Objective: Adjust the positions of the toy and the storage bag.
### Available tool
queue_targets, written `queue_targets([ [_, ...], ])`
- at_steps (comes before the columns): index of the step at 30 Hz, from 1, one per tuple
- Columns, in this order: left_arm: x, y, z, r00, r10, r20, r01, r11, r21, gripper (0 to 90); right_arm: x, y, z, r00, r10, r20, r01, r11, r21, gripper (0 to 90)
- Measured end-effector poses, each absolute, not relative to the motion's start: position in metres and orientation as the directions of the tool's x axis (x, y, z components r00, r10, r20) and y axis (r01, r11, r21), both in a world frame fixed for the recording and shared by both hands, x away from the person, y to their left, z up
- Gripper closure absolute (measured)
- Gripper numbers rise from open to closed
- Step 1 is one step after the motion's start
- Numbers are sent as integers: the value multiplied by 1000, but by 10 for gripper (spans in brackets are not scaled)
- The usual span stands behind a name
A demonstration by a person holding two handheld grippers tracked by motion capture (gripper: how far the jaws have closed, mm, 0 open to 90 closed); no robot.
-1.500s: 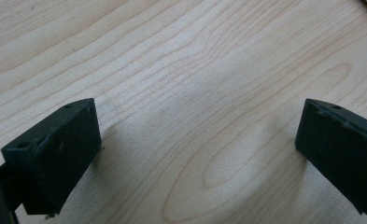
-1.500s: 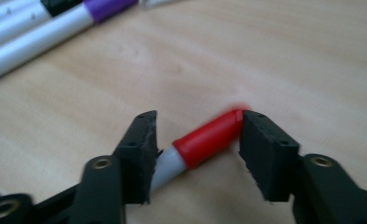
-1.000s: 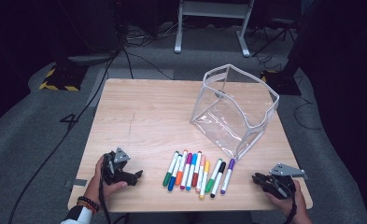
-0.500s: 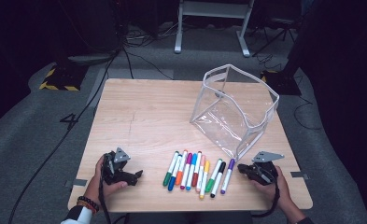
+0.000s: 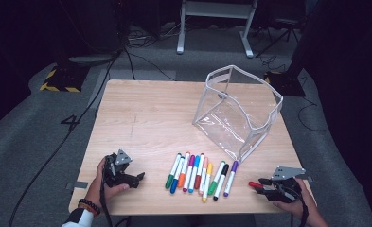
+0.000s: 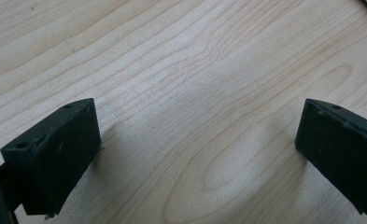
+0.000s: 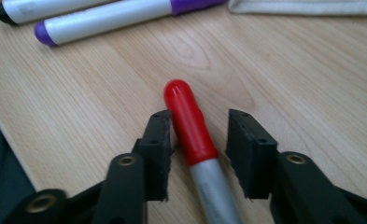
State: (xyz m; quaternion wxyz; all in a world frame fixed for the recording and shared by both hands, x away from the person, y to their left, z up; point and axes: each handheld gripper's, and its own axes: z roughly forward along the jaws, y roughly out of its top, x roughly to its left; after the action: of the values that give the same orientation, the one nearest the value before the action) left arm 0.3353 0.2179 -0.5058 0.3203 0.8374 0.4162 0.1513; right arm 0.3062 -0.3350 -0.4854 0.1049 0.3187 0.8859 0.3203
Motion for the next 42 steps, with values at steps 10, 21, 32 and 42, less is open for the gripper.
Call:
queue_targets([
  [10,338,216,-506,613,790,-8,597,-456,660,4,322,-310,-487,-814,581,-8,438,622,649,747],
  [21,346,211,-506,635,772,-11,582,-469,664,2,339,-274,-488,-840,542,-24,395,641,658,746],
  [32,399,184,-503,664,747,-15,563,-487,668,78,339,-287,-484,-803,596,-23,415,586,696,613],
  [42,461,127,-493,730,683,-23,487,-496,719,186,349,-293,-470,-709,700,-83,407,502,763,592],
])
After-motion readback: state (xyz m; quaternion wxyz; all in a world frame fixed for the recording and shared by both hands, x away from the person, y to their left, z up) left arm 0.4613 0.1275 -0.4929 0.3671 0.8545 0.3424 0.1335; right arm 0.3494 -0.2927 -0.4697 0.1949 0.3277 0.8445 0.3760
